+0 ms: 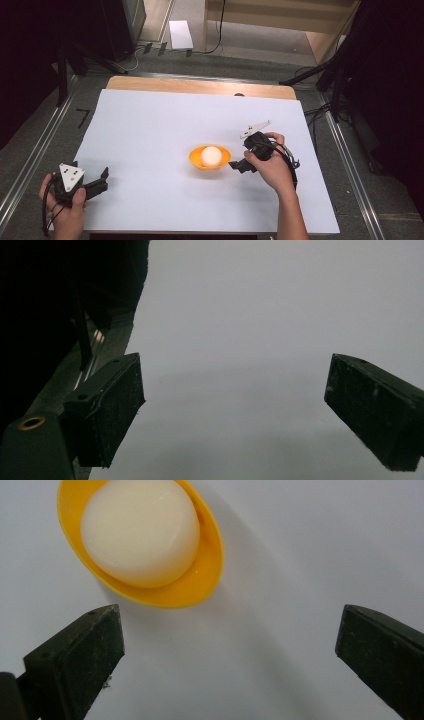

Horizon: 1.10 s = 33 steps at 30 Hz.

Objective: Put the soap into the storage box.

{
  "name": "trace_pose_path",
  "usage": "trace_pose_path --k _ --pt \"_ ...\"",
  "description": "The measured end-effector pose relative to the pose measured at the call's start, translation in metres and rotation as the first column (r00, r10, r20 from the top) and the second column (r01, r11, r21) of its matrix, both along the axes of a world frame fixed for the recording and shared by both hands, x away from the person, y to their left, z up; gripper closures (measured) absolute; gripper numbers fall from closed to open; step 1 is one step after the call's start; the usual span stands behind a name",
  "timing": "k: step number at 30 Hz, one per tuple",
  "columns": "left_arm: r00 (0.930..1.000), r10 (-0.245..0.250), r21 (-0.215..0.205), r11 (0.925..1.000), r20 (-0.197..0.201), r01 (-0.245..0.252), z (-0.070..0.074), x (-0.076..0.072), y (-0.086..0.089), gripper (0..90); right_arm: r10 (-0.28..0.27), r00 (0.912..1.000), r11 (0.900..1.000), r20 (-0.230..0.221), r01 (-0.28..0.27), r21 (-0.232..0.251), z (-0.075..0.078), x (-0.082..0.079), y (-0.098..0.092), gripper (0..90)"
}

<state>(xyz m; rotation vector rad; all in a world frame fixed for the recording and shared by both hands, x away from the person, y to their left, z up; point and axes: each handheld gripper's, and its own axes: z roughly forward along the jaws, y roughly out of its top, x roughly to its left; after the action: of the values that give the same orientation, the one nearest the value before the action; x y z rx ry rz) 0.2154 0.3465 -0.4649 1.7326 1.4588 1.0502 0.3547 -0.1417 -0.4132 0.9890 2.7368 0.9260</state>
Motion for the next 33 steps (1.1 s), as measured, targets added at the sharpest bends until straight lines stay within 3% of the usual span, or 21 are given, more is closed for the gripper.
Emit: trace_pose_path --k 15,22,33 --pt "0.9999 -0.001 0.004 1.0 -0.012 0.001 0.0 0.001 0.0 9.6 -0.026 0.9996 1.0 0.008 0.026 0.008 -0.006 -0.003 -0.018 0.0" --pt "0.9998 -0.002 -0.013 0.9999 -0.021 0.001 0.0 0.002 0.001 9.5 -0.047 0.9989 0.999 0.003 0.047 0.01 -0.01 -0.007 -0.027 0.0" --pt "0.999 0.009 -0.001 1.0 -0.045 -0.009 0.0 0.005 0.001 9.5 -0.1 0.995 0.995 0.002 0.1 0.013 -0.017 -0.018 -0.048 0.0"
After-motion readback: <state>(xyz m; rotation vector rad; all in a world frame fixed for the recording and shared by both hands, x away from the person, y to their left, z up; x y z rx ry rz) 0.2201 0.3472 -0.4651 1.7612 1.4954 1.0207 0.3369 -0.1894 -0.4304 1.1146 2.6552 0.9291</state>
